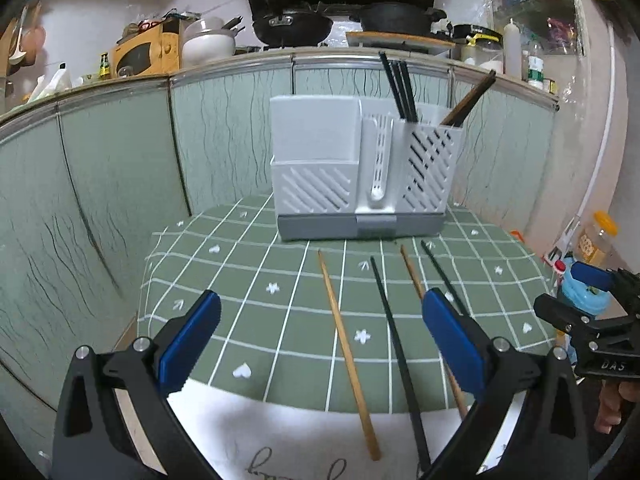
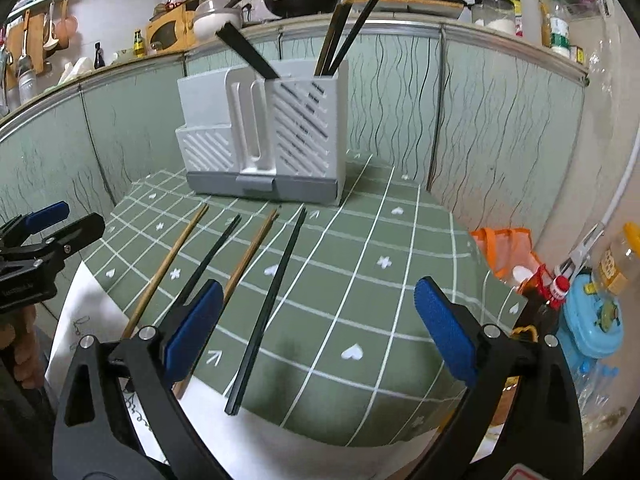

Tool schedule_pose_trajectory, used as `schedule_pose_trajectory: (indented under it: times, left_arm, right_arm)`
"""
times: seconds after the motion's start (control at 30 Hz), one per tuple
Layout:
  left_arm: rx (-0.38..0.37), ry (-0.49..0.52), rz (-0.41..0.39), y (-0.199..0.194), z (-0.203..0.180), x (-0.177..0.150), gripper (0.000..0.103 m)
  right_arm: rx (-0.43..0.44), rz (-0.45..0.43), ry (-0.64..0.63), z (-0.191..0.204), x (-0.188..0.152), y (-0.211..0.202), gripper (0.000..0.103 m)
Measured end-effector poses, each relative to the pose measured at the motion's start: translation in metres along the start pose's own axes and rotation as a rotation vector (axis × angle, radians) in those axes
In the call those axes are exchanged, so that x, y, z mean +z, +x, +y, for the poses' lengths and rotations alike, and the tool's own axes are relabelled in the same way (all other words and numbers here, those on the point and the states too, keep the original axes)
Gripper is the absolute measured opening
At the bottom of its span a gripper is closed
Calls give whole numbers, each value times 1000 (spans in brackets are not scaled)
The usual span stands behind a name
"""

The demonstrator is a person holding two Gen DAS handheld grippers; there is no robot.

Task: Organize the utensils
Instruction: 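Withdraw both open tools from the holder back over the remaining chopsticks, then close the left tool on a wooden chopstick while the right tool grasps a black chopstick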

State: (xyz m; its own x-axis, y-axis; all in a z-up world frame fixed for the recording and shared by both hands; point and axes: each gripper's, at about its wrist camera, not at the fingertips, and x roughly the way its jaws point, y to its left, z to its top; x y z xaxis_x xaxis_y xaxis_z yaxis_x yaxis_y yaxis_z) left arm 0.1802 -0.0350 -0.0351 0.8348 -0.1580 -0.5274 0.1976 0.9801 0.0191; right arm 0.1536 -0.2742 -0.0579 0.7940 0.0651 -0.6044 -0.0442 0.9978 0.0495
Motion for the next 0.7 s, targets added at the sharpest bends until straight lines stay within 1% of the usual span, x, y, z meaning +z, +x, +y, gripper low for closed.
schedule_pose_trajectory:
  times: [0.03, 0.07, 0.2, 0.37, 0.5, 0.53, 0.57, 0.63, 0.67, 0.7]
  left_arm:
    - [3, -1, 12, 2, -1, -3, 99]
    - [-9, -7, 26, 5, 0, -7, 99]
    - [-11, -6, 53, 11, 0, -19, 99]
    - [-9, -5, 85, 16, -1, -34, 99]
    - [-9, -48, 113, 20, 4, -44, 98]
    - [-5, -55, 121, 21, 5, -47, 93]
    - [1, -51, 131, 22, 5, -50, 85]
    - [10, -50, 152, 25, 5, -56, 78]
    - [11, -50, 161, 26, 5, -58, 77]
    - [10, -51, 163, 26, 5, -61, 76]
  right_arm:
    - [4, 13, -2, 1, -2, 3, 92]
    - [8, 26, -3, 3, -5, 5, 92]
    - [16, 55, -5, 8, -15, 12, 92]
    - [15, 81, -15, 16, -25, 21, 86]
    - [4, 89, -36, 25, -33, 25, 85]
    - [0, 89, -39, 27, -36, 25, 82]
    - [-6, 91, -45, 29, -38, 26, 78]
    - [-18, 98, -53, 32, -44, 29, 73]
    - [-31, 103, -59, 34, -47, 30, 69]
    - [-35, 105, -60, 34, -49, 30, 67]
